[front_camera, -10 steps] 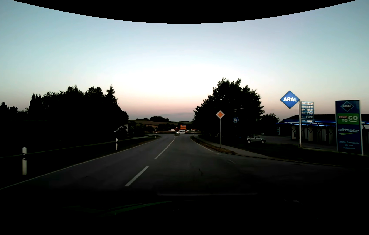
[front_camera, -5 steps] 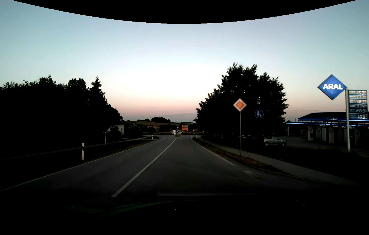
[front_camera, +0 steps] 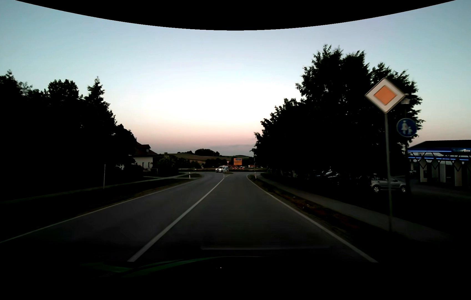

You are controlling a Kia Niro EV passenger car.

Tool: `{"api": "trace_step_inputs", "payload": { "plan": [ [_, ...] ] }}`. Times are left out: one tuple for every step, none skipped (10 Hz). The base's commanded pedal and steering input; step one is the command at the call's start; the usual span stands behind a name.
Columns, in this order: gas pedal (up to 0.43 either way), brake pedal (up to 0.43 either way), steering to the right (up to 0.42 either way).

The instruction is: Follow the waypoints while adhering to traffic rules and regulations

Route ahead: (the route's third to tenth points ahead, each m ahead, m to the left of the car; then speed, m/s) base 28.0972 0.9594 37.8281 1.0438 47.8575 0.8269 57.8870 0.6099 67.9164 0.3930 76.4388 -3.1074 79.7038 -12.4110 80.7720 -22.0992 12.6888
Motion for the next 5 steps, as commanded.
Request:
{"api": "trace_step_inputs", "payload": {
  "plan": [
    [0.0,0.061,-0.005],
    [0.0,0.073,-0.005],
    [0.0,0.085,-0.005],
    [0.0,0.091,-0.005],
    [0.0,0.098,-0.003]
  ]
}}
